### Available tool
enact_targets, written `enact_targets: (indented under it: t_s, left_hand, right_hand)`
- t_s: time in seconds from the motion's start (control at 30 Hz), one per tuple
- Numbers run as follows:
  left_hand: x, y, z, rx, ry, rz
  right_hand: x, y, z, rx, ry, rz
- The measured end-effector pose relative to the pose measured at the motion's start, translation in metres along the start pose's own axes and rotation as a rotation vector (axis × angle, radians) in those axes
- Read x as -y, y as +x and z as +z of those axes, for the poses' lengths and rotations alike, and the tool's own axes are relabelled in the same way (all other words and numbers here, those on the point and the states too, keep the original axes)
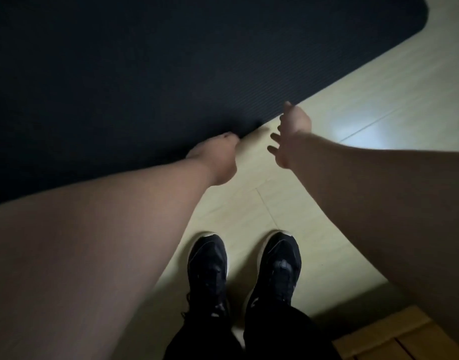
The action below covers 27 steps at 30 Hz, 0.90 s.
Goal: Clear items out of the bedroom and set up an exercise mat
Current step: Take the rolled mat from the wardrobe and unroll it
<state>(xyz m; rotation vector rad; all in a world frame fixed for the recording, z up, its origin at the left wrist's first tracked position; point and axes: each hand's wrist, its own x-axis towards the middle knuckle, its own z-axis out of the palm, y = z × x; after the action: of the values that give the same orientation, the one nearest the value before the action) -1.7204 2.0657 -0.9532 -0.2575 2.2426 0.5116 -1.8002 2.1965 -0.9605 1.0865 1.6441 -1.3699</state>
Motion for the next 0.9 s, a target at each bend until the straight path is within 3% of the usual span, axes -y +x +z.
enact_targets:
  t_s: [0.13, 0.3, 0.4, 0.7, 0.77, 0.9]
  left_hand:
    - [0.065, -0.054, -0.004, -0.062, -0.345, -0.305]
    - [0.157, -0.107, 0.038, -0.118, -0.717, -0.61]
    - [0.218, -0.133, 0.054, -0.175, -1.116, -0.787]
    - [0.411, -0.241, 0.099, -0.457, -1.874, -1.207]
    - [0.442, -0.262, 0.117, -0.512, -1.984, -1.261]
    - [0.507, -0.312, 0.146, -0.578, -2.098, -1.19]
  right_hand:
    - [-0.037, -0.046, 0.047, 0.007, -0.109, 0.073]
    - [-0.077, -0.108, 0.114, 0.212, -0.234, 0.115]
    - [-0.11, -0.128, 0.16, 0.294, -0.214, 0.111]
    - [-0.244, -0.198, 0.321, 0.301, -0.414, 0.138]
    - [-0.272, -0.212, 0.347, 0.297, -0.438, 0.157]
    - [-0.339, -0.237, 0.42, 0.317, -0.438, 0.151]
